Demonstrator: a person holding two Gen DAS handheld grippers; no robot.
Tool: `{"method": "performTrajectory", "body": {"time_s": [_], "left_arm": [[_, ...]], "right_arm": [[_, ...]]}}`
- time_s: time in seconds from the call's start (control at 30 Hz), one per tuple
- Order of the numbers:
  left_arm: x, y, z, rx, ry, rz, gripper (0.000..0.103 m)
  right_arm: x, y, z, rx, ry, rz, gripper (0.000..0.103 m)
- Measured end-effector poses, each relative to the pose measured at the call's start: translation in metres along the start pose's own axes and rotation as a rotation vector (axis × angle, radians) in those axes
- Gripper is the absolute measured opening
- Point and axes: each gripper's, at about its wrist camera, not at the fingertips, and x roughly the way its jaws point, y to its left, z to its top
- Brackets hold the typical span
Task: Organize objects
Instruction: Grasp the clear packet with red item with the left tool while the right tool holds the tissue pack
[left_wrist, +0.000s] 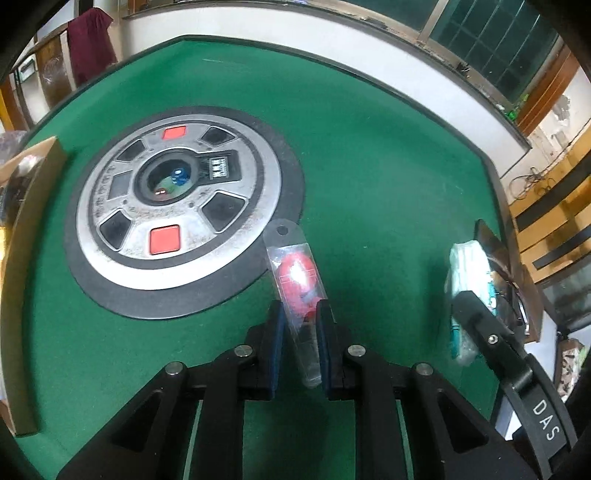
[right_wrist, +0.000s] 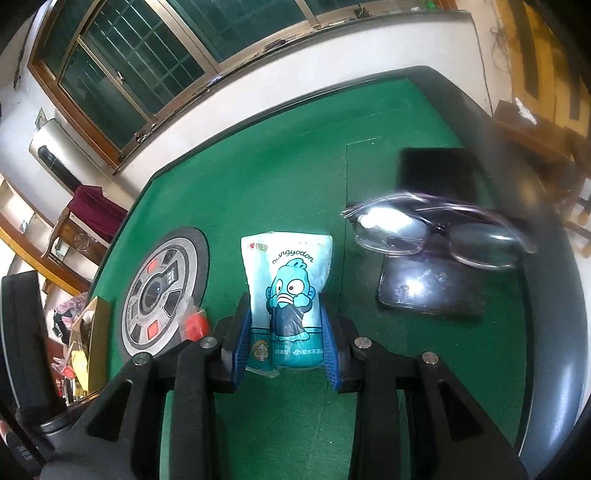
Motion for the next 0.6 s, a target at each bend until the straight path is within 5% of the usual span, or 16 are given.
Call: {"method": "performTrajectory", "body": {"time_s": [0.3, 0.37, 0.6], "left_arm": [[-0.008, 0.005, -0.004, 0.043, -0.054, -0.008, 0.026], [-0.006, 0.009, -0.003, 0.023, -0.035, -0.028, 0.035], [0.005, 0.011, -0.001, -0.028, -0.017, -0.014, 0.045]], "right_arm": [[0.001, -0.004, 0.002, 0.016, -0.002, -0.001, 0.032], [0.001, -0.004, 0.001, 0.015, -0.004, -0.003, 0.032], [0.001, -0.005, 0.001, 0.017, -0.007, 0.0, 0.032]]}}
